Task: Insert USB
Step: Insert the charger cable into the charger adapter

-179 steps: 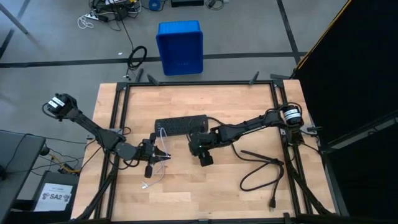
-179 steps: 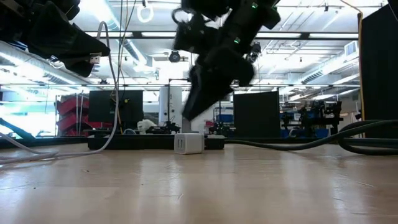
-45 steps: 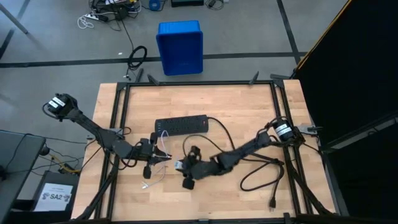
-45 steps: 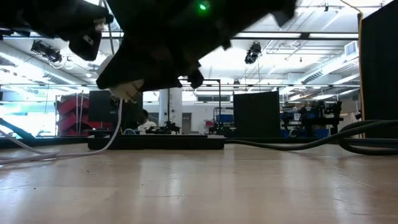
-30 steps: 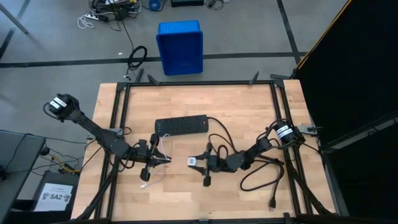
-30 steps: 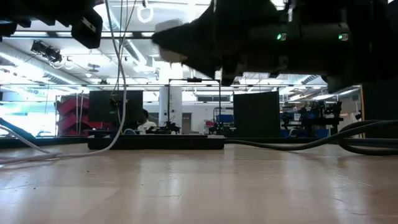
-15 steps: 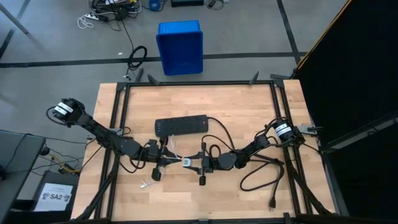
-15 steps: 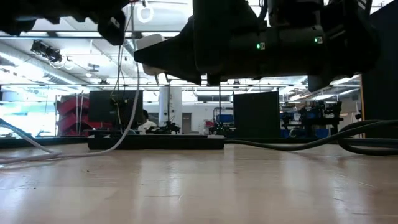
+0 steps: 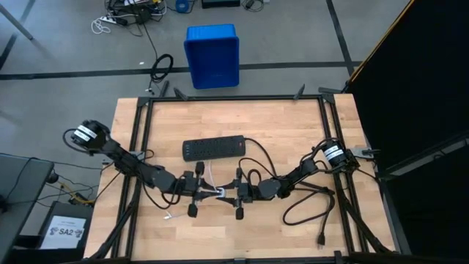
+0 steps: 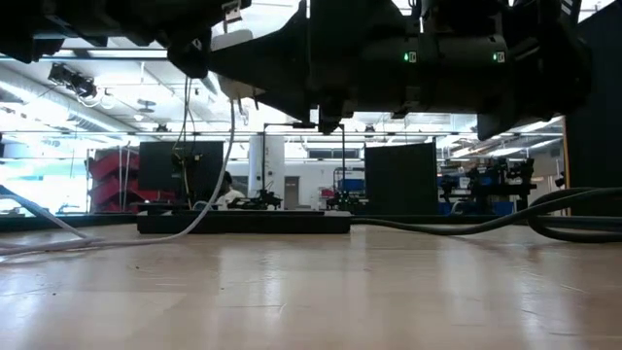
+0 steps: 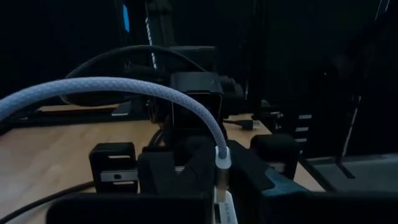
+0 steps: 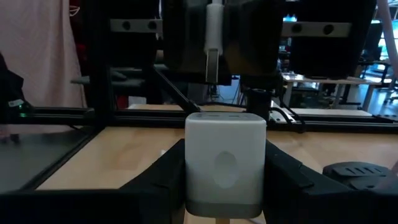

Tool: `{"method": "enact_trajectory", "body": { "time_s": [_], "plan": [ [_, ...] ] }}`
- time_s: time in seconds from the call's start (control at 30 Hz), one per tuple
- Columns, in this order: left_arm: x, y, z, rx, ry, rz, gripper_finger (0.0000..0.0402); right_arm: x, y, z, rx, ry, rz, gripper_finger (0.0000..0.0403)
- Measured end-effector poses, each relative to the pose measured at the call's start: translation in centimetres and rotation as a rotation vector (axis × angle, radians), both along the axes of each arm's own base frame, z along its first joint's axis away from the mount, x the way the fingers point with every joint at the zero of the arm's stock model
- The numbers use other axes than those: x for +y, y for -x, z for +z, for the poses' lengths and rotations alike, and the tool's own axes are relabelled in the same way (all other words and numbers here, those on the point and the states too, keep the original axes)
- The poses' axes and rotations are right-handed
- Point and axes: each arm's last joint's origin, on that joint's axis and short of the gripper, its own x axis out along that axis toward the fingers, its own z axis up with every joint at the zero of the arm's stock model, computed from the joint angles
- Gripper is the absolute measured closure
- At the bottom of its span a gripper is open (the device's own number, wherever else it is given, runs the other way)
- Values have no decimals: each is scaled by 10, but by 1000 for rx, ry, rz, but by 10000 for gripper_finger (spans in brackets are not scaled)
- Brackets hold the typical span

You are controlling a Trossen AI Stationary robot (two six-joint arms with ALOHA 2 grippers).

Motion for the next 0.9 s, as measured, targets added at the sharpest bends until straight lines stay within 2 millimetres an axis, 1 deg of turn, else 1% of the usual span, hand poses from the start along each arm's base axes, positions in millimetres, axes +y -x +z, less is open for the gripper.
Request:
{"method": "enact_trajectory", "body": {
  "time_s": [0.37, 0.9],
  "plan": [
    [0, 0, -1, 6, -4, 1, 392, 0, 0, 2, -24, -38, 9, 284],
    [1, 0, -4, 30, -17, 29, 392, 1, 0, 3, -32, -36, 49, 285]
  ]
}}
